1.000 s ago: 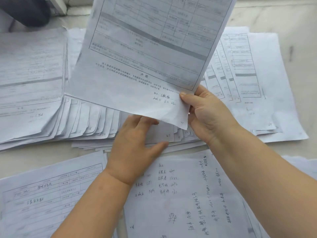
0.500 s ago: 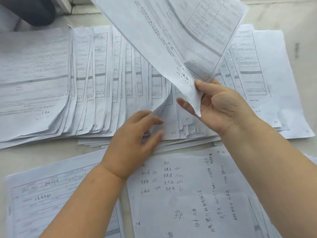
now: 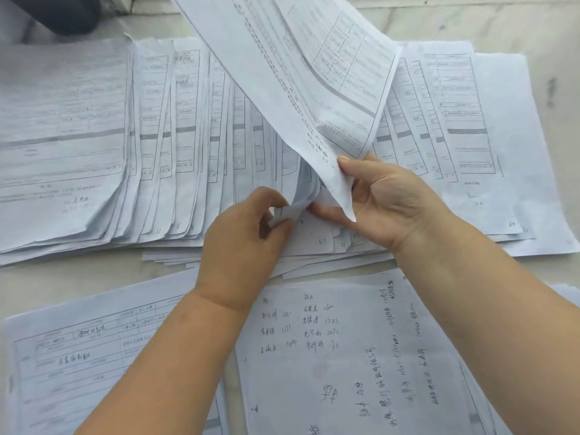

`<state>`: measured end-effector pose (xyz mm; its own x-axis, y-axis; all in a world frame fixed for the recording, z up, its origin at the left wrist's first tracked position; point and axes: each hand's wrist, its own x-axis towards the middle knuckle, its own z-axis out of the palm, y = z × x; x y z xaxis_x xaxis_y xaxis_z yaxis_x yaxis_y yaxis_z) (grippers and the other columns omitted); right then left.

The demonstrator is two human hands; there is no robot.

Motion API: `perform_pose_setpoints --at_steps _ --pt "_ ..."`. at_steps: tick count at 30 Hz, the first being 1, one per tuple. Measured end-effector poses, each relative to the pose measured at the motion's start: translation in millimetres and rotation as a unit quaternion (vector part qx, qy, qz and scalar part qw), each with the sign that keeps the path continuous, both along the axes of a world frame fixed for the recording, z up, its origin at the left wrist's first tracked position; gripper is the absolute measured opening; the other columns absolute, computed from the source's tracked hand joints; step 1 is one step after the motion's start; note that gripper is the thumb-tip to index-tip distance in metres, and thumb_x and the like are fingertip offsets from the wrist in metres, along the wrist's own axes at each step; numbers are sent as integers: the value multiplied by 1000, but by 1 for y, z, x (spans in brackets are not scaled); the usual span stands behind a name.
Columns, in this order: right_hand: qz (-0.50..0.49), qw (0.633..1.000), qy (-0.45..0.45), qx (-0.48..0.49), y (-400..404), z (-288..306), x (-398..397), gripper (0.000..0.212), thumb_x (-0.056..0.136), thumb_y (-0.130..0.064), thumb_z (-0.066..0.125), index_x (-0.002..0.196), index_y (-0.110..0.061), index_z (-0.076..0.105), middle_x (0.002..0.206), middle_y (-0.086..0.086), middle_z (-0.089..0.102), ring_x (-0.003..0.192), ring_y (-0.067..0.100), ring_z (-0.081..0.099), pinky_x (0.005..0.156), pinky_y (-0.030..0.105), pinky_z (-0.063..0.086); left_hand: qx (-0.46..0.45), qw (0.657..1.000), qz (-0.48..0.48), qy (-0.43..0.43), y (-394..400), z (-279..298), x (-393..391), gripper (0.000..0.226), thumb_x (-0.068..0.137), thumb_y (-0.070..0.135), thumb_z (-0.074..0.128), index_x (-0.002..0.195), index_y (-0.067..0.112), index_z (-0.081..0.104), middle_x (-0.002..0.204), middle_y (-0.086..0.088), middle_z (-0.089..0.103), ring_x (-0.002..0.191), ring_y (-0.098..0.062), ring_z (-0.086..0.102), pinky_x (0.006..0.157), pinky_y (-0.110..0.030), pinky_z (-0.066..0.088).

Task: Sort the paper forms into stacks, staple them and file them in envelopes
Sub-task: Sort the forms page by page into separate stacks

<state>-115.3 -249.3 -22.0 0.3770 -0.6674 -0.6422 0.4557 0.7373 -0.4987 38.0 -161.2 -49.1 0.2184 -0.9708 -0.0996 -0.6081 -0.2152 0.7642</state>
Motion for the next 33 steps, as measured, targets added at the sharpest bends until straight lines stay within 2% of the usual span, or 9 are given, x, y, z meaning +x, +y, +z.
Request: perform_pose_setpoints --at_steps 2,5,8,11,14,18,22,26,33 --pt "-6 1000 -2 3 0 -1 0 32 97 0 44 124 -11 58 117 10 70 98 28 68 100 62 43 -23 999 -14 -18 0 -1 2 18 86 27 69 89 33 53 67 8 56 65 -8 50 60 -27 43" --pt "-12 1000 3 8 -1 -2 0 27 97 2 44 114 -12 59 120 12 68 104 29 68 101 62 43 -61 995 -47 -57 1 -1 4 13 85 30 63 91 32 51 71 9 58 70 -10 52 62 -36 49" --pt "-17 1000 -7 11 0 -4 0 32 96 3 43 120 -10 60 122 12 68 112 28 65 102 60 43 -91 985 -117 -92 1 -2 5 14 84 22 62 92 33 62 82 11 60 75 -12 56 62 -37 51" --pt "-14 1000 -3 7 -1 -6 -1 36 96 2 45 127 -10 59 116 7 70 101 24 69 105 58 41 -112 967 -190 -127 1 -4 9 21 87 21 62 105 25 72 93 5 64 81 -20 61 63 -38 52" --pt "-10 1000 -5 3 -2 -7 -2 38 96 1 46 130 -11 58 112 6 70 92 21 70 104 58 41 -91 962 -226 -122 -2 -2 15 24 90 30 59 110 28 72 99 7 63 82 -15 62 65 -37 53" --pt "-6 1000 -5 -1 -2 -6 -2 30 96 0 46 114 -16 63 96 0 74 79 14 72 96 49 48 -39 972 -216 -81 -7 3 19 31 84 52 54 102 33 72 95 14 62 79 -6 59 66 -36 53" --pt "-10 1000 -16 -1 -2 -7 -2 36 96 1 46 126 -13 60 108 4 71 91 19 70 98 50 48 -57 972 -198 -109 -8 4 15 24 80 48 61 94 31 70 89 14 63 77 -8 60 63 -35 53" --pt "-10 1000 -13 -5 -2 -7 -1 32 96 1 45 119 -14 61 99 3 73 83 16 71 94 46 50 -84 969 -174 -152 -5 4 5 28 75 51 61 89 28 66 83 12 60 77 -12 59 61 -29 49" --pt "-13 1000 -5 -2 -1 -7 -1 34 96 0 47 125 -15 58 106 4 71 84 18 70 95 48 48 -78 971 -171 -144 -4 2 3 18 77 45 67 88 31 69 86 13 61 79 -12 58 60 -30 48"
